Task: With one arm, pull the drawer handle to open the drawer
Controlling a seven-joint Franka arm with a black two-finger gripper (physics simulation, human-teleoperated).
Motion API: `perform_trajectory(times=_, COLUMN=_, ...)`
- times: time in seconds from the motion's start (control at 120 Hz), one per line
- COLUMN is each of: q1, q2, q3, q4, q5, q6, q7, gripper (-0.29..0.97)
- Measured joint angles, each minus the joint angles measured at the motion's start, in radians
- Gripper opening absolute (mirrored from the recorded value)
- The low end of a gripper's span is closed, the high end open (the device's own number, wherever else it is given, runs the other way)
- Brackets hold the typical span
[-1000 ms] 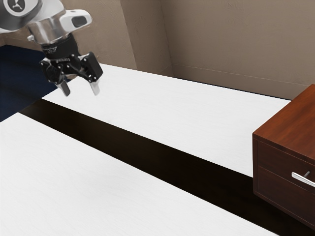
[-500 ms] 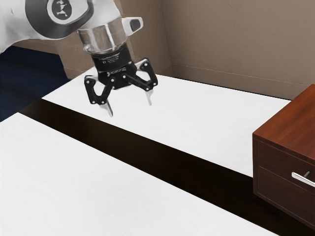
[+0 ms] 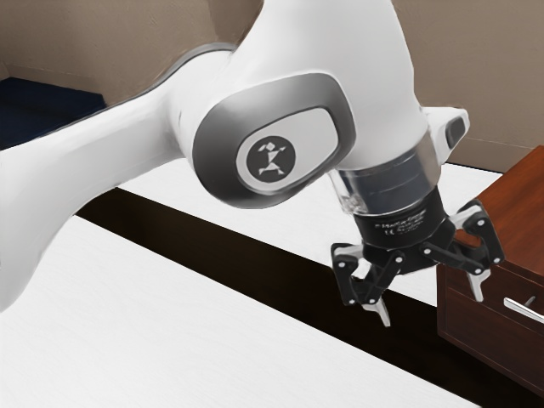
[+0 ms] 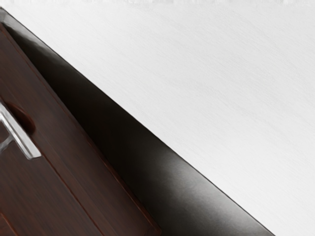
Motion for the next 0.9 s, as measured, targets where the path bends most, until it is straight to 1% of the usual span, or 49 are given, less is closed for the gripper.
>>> perform_trajectory(times=0.108, q1=-0.034, q2=-0.011, q3=0.0, q4=-0.053, q5=0.0, q6=0.121, q7=-0.053, gripper=0.68)
perform_trajectory(times=0.258, q1=-0.04, q2=-0.023, q3=0.001, q4=-0.159, q5=-0.001, q6=0.301, q7=-0.114, gripper=0.68)
perform_trajectory(times=0.475, q1=-0.071, q2=0.02, q3=0.001, q4=-0.188, q5=-0.003, q6=0.501, q7=-0.179, gripper=0.68)
perform_trajectory(times=0.633, q1=-0.075, q2=0.022, q3=0.009, q4=-0.242, q5=-0.01, q6=0.59, q7=-0.215, gripper=0.68)
perform_trajectory(times=0.817, q1=-0.064, q2=0.048, q3=0.013, q4=-0.253, q5=-0.017, q6=0.667, q7=-0.247, gripper=0.68)
perform_trajectory(times=0.9, q1=-0.066, q2=0.047, q3=0.015, q4=-0.28, q5=-0.019, q6=0.696, q7=-0.258, gripper=0.68)
